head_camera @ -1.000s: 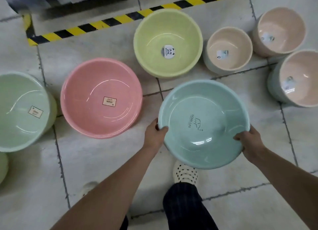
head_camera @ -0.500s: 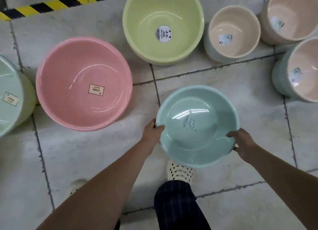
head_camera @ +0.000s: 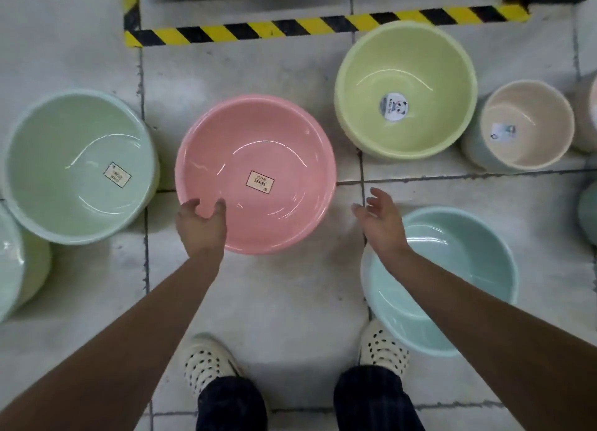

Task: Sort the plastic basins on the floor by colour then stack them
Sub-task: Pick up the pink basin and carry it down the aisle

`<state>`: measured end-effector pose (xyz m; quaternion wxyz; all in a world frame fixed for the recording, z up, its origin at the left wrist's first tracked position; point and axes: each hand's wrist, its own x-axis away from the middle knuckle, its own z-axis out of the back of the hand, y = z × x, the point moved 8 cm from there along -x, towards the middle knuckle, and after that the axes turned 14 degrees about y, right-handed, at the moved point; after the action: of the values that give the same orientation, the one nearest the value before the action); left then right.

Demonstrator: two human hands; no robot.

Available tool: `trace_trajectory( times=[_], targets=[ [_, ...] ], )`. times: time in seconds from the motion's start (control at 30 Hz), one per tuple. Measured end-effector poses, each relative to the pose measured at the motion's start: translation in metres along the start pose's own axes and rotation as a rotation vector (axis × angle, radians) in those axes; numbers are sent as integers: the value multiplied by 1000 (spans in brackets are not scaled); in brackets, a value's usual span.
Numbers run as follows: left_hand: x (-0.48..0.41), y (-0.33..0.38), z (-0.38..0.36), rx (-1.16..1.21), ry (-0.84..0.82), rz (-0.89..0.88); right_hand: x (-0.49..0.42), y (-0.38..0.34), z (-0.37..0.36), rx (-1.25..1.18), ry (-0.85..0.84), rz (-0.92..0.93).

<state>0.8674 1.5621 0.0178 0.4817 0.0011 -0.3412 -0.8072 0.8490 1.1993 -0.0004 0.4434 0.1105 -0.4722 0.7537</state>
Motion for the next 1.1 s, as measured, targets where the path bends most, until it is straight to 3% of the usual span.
trace_trajectory(
  times=[0.1,0.27,0.47,0.63,0.73,0.93,1.1],
  targets=[
    [-38,-29,6,-34,83,101,-10,1,-59,116,-53,0],
    [-74,-39,-30,27,-32,21,-41,16,-111,121,44,-103],
    [-76,-69,-28,197,-226,348,-18,-1,-103,34,108,-228],
    [-63,-31,45,425,-324,395,44,-93,-65,95,185,-116],
    [-81,-10,106,547,-273,398,93,-173,-74,116,159,19],
    [-143,-10,240,640,-112,461,188,-304,-165,218,-37,215],
    [-202,-46,295,569,-1,467,226,-338,-269,312,-196,301]
  ],
)
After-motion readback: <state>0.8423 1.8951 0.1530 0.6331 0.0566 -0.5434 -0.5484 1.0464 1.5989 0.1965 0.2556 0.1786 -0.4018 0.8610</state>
